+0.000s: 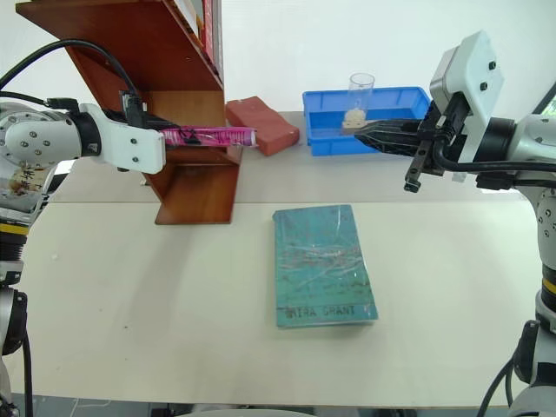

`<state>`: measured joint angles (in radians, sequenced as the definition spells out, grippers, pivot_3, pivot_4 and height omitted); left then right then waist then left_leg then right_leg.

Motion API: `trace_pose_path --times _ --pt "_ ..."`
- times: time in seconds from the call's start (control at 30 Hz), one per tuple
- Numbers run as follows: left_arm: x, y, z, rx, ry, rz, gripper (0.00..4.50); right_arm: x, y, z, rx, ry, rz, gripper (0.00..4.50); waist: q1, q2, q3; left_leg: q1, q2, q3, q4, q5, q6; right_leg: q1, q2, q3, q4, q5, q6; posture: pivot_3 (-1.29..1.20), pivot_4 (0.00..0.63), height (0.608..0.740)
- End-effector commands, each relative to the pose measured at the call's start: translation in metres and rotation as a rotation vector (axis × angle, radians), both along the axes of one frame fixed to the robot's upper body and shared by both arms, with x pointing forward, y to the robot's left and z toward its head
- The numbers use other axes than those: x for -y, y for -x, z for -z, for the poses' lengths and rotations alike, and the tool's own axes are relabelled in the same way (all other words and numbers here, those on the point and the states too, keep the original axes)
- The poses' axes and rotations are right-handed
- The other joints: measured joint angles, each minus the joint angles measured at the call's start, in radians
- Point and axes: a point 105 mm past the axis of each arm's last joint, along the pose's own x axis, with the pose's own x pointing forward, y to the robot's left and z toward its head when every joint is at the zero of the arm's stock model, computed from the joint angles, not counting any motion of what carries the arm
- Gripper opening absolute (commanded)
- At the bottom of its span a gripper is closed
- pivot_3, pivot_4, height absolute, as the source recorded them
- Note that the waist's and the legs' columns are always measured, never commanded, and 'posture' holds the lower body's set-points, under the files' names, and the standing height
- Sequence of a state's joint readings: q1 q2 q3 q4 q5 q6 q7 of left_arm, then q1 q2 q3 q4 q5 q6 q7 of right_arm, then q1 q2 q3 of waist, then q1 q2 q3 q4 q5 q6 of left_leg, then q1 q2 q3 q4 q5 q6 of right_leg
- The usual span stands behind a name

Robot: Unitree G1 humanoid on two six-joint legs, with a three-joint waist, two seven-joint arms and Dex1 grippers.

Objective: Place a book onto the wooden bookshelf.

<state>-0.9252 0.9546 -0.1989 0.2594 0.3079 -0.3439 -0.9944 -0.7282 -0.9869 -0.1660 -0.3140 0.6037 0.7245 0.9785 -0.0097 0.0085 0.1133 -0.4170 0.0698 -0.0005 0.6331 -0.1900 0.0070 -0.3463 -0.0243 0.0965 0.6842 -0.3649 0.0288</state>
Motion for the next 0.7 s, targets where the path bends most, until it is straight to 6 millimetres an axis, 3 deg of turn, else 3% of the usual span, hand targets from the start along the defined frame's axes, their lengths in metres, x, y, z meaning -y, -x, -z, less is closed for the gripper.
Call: trace_pose_path --times 0.03,0.1,0.13,0.17,0.33,0.5,0.7 --pt "-0.013 0.002 -0.012 0.038 0.016 -0.039 0.68 -0.003 0.003 -0.011 0.06 -0.006 -0.011 0.0 0.0 0.0 0.0 0.0 0.0 0.0 0.0 0.0 0.0 -0.001 0.0 0.0 0.0 0.0 0.0 0.0 0.15 0.649" --pt "-0.017 0.002 -0.011 0.018 0.035 -0.057 0.68 -0.003 0.003 -0.011 0.06 -0.007 -0.012 0.0 -0.003 0.0 0.0 0.0 0.0 0.0 -0.001 0.0 0.0 -0.002 0.0 0.0 0.001 0.0 0.0 0.0 0.15 0.649" --pt "-0.018 0.002 -0.01 0.011 0.041 -0.061 1.7 -0.002 0.003 -0.011 0.059 -0.008 -0.011 0.0 -0.004 0.0 0.0 0.0 0.0 0.0 -0.001 0.0 0.0 -0.002 0.0 0.0 0.001 0.0 0.0 0.0 0.15 0.649" --pt "-0.018 0.002 -0.01 0.007 0.044 -0.064 2.02 -0.002 0.003 -0.011 0.059 -0.008 -0.01 0.0 -0.004 0.0 0.0 0.0 0.0 0.0 -0.001 0.0 0.0 -0.002 0.0 0.0 0.002 0.0 0.0 0.0 0.15 0.649" --pt "-0.019 0.007 -0.014 0.009 0.062 -0.049 4.43 0.001 0.002 -0.009 0.054 -0.01 -0.003 0.0 -0.002 0.0 0.0 0.0 0.0 0.001 -0.001 0.0 0.001 -0.004 0.0 0.0 0.003 0.0 0.0 0.0 0.15 0.649" --pt "-0.027 0.018 -0.029 0.033 0.077 -0.047 4.48 0.003 0.0 -0.008 0.052 -0.009 0.002 0.0 -0.002 0.0 0.0 0.0 0.0 0.001 -0.001 0.001 0.001 -0.004 0.0 0.0 0.003 0.0 0.0 0.0 0.15 0.649" --pt "-0.022 0.042 -0.078 0.096 0.376 0.031 4.48 0.007 -0.003 -0.006 0.048 0.006 0.003 0.0 0.001 0.0 0.0 0.0 0.001 0.001 -0.001 0.001 0.001 -0.005 0.0 -0.001 0.004 0.0 0.0 0.0 0.15 0.649"
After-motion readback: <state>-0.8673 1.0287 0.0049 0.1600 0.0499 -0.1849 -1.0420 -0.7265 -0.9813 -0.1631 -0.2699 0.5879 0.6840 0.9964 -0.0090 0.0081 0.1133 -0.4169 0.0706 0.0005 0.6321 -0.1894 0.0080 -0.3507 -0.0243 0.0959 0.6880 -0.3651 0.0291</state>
